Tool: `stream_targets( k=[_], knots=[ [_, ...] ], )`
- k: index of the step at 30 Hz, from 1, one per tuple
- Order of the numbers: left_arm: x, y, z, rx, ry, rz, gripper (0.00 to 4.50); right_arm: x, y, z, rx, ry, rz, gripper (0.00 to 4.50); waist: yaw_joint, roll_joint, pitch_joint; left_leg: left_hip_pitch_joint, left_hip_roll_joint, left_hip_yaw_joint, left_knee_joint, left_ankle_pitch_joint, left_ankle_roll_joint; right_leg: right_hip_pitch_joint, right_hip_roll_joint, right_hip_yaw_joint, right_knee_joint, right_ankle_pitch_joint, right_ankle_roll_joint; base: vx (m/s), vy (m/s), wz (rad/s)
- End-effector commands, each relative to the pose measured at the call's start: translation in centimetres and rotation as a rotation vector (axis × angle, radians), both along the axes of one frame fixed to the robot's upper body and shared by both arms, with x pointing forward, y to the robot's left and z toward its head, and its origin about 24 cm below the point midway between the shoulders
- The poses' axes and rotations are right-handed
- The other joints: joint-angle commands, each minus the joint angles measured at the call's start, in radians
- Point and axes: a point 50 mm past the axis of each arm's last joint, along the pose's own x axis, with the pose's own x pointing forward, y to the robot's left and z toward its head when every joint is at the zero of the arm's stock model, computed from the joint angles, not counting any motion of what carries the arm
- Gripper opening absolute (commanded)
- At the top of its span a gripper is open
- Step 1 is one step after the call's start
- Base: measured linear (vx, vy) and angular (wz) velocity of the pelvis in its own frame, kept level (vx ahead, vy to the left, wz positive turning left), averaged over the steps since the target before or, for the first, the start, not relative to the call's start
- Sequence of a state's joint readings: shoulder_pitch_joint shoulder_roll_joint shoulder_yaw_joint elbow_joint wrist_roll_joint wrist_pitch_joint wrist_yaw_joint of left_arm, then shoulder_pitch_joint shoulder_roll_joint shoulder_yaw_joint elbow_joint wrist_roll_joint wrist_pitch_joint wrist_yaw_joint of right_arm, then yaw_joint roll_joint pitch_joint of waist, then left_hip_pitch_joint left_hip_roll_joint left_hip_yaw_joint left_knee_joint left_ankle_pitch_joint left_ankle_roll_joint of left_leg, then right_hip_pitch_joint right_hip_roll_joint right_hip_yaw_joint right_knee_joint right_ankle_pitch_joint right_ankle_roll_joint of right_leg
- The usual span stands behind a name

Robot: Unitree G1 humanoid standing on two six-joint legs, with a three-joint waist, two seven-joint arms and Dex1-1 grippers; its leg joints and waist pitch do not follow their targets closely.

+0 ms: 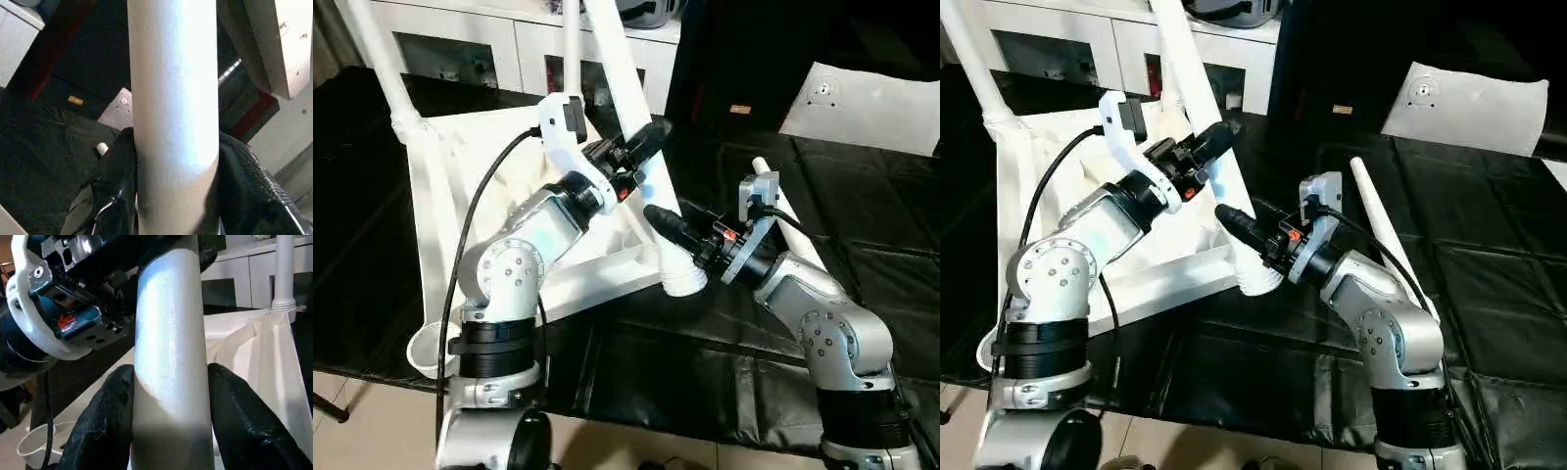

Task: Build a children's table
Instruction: Pick table leg

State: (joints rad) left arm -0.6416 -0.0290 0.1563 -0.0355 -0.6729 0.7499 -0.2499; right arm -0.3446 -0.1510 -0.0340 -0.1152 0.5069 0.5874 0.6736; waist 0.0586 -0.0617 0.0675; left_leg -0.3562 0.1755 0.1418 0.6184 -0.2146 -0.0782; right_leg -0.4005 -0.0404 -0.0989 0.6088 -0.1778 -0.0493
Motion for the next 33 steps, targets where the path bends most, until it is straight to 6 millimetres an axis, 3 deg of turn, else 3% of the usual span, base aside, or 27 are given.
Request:
stream_targets(
  k=[1, 6, 11, 15, 17, 20, 33],
  knots=[
    [0.2, 0.2, 0.0, 0.065, -0.021, 0.011, 1.86, -0.1, -0.4, 0.9, 0.009, -0.039, 0.002, 2.40, 0.000, 0.010, -0.071, -0.005, 0.047, -0.007, -0.070, -0.068, 0.055, 0.065, -0.099, 0.063, -0.098, -0.332, -0.039, 0.000, 0.000, 0.00],
    [0.4, 0.3, 0.5, 0.119, -0.059, 0.015, 1.86, 0.1, -0.5, 1.1, -0.006, -0.055, -0.001, 2.92, -0.001, 0.008, -0.071, -0.004, 0.046, -0.006, -0.070, -0.068, 0.050, 0.066, -0.098, 0.063, -0.098, -0.344, -0.028, 0.000, 0.000, 0.00],
    [0.7, 0.5, 0.8, 0.188, -0.099, 0.029, 1.86, 0.3, -0.6, 1.2, -0.050, -0.046, 0.007, 3.41, -0.002, 0.007, -0.072, -0.004, 0.048, -0.007, -0.070, -0.057, 0.053, 0.065, -0.099, 0.064, -0.092, -0.314, -0.041, 0.000, 0.000, 0.00],
    [0.7, 0.5, 1.0, 0.218, -0.122, 0.034, 1.86, 0.4, -0.6, 1.0, -0.119, -0.018, 0.016, 3.50, -0.001, 0.005, -0.072, -0.006, 0.047, -0.006, -0.069, -0.049, 0.051, 0.068, -0.098, 0.064, -0.092, -0.314, -0.045, 0.000, 0.000, 0.00],
    [0.7, 0.4, 1.2, 0.235, -0.136, 0.031, 1.86, 0.4, -0.4, 1.0, -0.163, -0.005, 0.024, 3.83, -0.002, 0.004, -0.072, -0.005, 0.046, -0.005, -0.068, -0.047, 0.051, 0.067, -0.098, 0.064, -0.092, -0.317, -0.042, 0.000, 0.000, 0.00],
    [0.6, 0.1, 1.3, 0.265, -0.159, 0.017, 1.86, 0.4, 0.4, 0.8, -0.218, 0.011, 0.040, 3.83, -0.002, 0.004, -0.073, -0.006, 0.046, -0.006, -0.068, -0.041, 0.045, 0.067, -0.098, 0.064, -0.091, -0.324, -0.038, 0.000, 0.000, 0.00],
    [0.6, -0.4, 1.4, 0.332, -0.207, 0.003, 1.86, 0.9, 2.3, -0.2, -0.259, 0.076, 0.013, 2.72, -0.006, 0.006, -0.073, -0.006, 0.050, -0.006, -0.070, -0.043, 0.031, 0.067, -0.102, 0.069, -0.084, -0.277, -0.060, 0.000, 0.000, 0.00]
  ],
)
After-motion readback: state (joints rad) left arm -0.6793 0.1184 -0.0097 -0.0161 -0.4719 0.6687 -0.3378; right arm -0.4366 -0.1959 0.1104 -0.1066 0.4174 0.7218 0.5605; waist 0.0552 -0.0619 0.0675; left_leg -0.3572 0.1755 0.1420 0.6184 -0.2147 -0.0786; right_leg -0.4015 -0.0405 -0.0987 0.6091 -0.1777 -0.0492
